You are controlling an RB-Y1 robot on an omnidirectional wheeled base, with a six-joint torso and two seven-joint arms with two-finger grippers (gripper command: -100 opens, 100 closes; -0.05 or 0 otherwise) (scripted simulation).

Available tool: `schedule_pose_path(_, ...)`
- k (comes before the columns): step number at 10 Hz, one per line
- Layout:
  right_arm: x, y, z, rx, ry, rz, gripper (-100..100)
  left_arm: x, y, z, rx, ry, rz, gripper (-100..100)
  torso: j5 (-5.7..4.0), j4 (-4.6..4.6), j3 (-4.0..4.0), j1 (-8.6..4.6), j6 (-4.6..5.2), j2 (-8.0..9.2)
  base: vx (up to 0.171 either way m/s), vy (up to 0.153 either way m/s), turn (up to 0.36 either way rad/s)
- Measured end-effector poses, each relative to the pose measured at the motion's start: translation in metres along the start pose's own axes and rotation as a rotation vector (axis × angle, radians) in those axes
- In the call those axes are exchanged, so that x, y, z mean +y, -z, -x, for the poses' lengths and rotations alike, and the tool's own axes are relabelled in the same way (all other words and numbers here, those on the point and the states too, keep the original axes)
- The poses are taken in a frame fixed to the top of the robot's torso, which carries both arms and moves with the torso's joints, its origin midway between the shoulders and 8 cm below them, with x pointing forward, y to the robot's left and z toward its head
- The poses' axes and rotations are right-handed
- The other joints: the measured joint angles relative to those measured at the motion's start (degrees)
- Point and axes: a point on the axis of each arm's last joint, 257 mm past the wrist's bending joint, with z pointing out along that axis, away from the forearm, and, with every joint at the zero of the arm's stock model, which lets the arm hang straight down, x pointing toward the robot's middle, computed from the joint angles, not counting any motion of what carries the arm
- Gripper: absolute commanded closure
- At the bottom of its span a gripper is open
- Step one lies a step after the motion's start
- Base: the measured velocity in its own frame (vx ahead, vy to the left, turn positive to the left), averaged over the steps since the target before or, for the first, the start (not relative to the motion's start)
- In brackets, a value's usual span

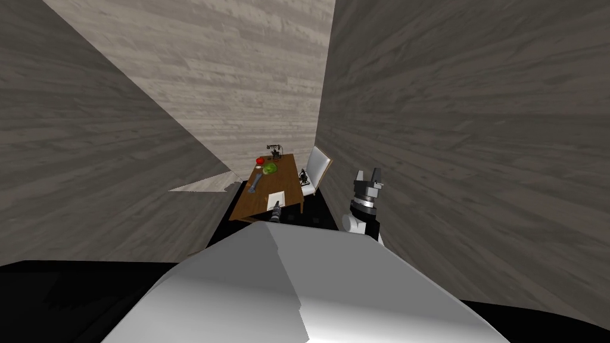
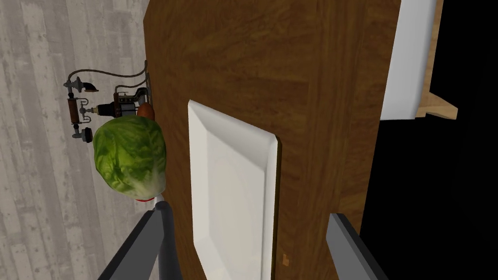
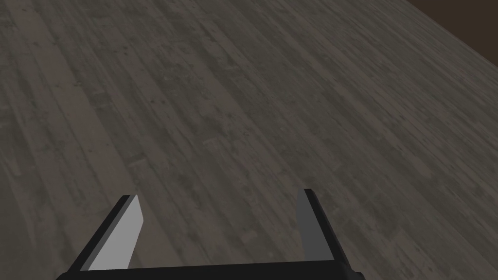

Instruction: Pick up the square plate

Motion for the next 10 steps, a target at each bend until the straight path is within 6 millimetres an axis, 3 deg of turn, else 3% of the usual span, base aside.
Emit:
schedule_pose_path(4, 0.0, 0.0, 0.0, 0.0, 0.0, 0.0, 0, 0.012, 0.006, 0.0, -0.003, 0.003, 0.028, 100, -0.3, 0.43, 0.26, -0.08, 0.11, 0.1, -0.005, -0.003, 0.004)
schedule_pose_path(5, 0.0, 0.0, 0.0, 0.0, 0.0, 0.0, 0, 0.012, 0.006, 0.0, -0.003, 0.004, 0.028, 0, -0.28, 0.43, 0.24, -0.06, 0.12, 0.07, 0.0, 0.0, 0.0)
schedule_pose_path(6, 0.0, 0.0, 0.0, 0.0, 0.0, 0.0, 0, 0.012, 0.006, 0.0, -0.003, 0.004, 0.028, 100, -0.28, 0.42, 0.23, -0.05, 0.12, 0.06, -0.078, -0.033, 0.016)
schedule_pose_path(9, 0.0, 0.0, 0.0, 0.0, 0.0, 0.0, 0, -0.012, -0.015, 0.0, 0.006, -0.002, -0.002, 100, -0.29, 0.5, 0.43, -0.1, 0.13, 0.4, -0.102, -0.033, 0.012)
schedule_pose_path(10, 0.0, 0.0, 0.0, 0.0, 0.0, 0.0, 0, -0.012, -0.015, 0.0, 0.006, -0.002, 0.001, 0, -0.29, 0.49, 0.35, -0.03, 0.13, 0.22, -0.011, -0.004, 0.0)
